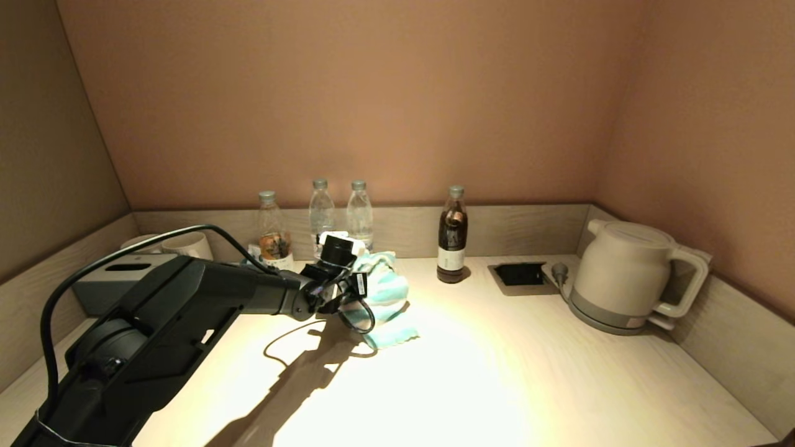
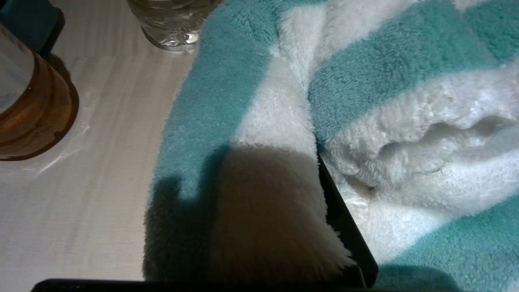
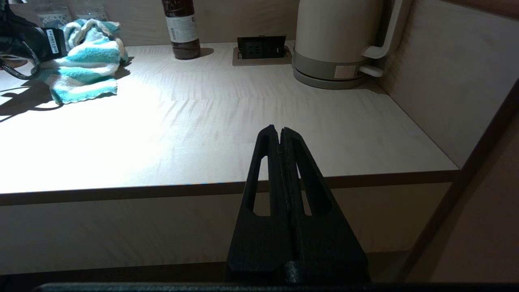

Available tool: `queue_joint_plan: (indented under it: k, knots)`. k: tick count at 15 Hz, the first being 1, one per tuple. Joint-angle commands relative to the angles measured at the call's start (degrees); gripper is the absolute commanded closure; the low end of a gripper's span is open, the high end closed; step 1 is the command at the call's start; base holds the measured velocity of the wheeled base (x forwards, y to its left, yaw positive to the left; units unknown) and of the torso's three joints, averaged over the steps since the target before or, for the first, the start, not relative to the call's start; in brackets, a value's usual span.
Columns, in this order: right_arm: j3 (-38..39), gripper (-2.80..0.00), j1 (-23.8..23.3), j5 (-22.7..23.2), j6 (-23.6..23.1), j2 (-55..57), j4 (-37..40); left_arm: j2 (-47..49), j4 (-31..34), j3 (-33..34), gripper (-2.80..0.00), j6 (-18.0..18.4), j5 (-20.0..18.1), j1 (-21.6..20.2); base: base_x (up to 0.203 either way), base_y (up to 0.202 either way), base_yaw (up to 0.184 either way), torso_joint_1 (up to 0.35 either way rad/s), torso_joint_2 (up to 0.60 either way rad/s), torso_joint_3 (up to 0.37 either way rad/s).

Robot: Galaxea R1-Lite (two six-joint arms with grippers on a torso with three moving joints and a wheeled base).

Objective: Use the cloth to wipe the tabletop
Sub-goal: Sweep the stains on the table

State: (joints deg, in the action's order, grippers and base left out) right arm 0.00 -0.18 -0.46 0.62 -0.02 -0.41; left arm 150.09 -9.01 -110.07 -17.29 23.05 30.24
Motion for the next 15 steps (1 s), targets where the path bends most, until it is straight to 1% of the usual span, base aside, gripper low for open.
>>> queue_joint_plan:
  k: [1, 3, 11, 12, 13, 14, 15]
  knots:
    - [0.00, 0.00, 0.01, 0.02, -0.01, 0.02, -0.03, 0.70, -0.13, 0.17, 0.00, -0.17, 0.56, 3.71, 0.000, 0.000, 0.000, 0.000, 0.00, 0.000]
    - [0.00, 0.00, 0.01, 0.02, -0.01, 0.02, -0.03, 1.43, -0.04, -0.24, 0.00, -0.03, 0.85, 5.80, 0.000, 0.000, 0.000, 0.000, 0.00, 0.000]
    - [0.00, 0.00, 0.01, -0.06, -0.01, 0.02, -0.03, 1.39, -0.03, -0.25, 0.00, -0.03, 0.85, 5.86, 0.000, 0.000, 0.000, 0.000, 0.00, 0.000]
    - [0.00, 0.00, 0.01, -0.05, -0.01, 0.02, -0.03, 0.90, 0.05, -0.31, 0.00, -0.05, 0.83, 7.39, 0.000, 0.000, 0.000, 0.000, 0.00, 0.000]
    - [0.00, 0.00, 0.01, 0.02, -0.01, 0.02, -0.03, 0.16, 0.15, -0.35, 0.00, -0.09, 0.82, 11.41, 0.000, 0.000, 0.000, 0.000, 0.00, 0.000]
    - [0.00, 0.00, 0.01, -0.06, -0.01, 0.02, -0.03, -0.97, 0.26, -0.25, 0.00, -0.24, 0.80, 17.87, 0.000, 0.000, 0.000, 0.000, 0.00, 0.000]
    - [0.00, 0.00, 0.01, -0.05, -0.01, 0.02, -0.03, -2.09, 0.38, -0.15, 0.00, -0.42, 0.79, 23.05, 0.000, 0.000, 0.000, 0.000, 0.00, 0.000]
